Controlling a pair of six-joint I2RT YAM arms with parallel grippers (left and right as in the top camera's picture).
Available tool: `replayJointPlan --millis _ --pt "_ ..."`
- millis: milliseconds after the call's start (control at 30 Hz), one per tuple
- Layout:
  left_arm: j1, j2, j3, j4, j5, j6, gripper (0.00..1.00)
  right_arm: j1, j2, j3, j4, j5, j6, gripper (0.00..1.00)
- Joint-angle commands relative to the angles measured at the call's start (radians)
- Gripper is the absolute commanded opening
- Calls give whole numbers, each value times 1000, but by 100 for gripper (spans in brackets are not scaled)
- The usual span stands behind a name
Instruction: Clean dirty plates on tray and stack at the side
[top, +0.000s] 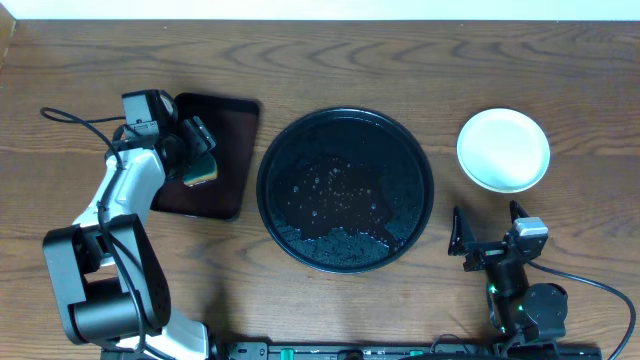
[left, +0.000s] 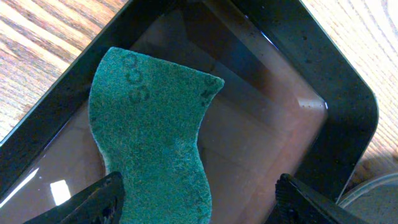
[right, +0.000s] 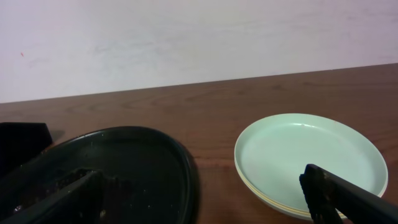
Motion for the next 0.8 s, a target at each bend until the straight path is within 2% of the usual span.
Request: replayJointPlan --millis 0,67,200,367,467,567,767 --pt "5 -10 -8 -3 -3 -8 79 -8 -6 -4 -1 10 -18 99" --pt "5 -20 -9 -56 -24 2 79 -8 -6 -4 -2 10 -18 99" --pt "5 -84 -12 -318 -209 90 79 -8 -6 -4 -1 10 -18 99" --pt "5 -241 -16 -430 -318 93 79 -8 -6 -4 -2 10 -18 99" --pt "5 -384 -29 -498 -313 92 79 -8 -6 -4 -1 10 -18 99" --pt "5 -512 -101 -511 -293 93 79 -8 -6 -4 -2 10 -18 99" --pt "5 -829 -456 -304 -213 93 79 -8 -6 -4 -1 10 -18 99"
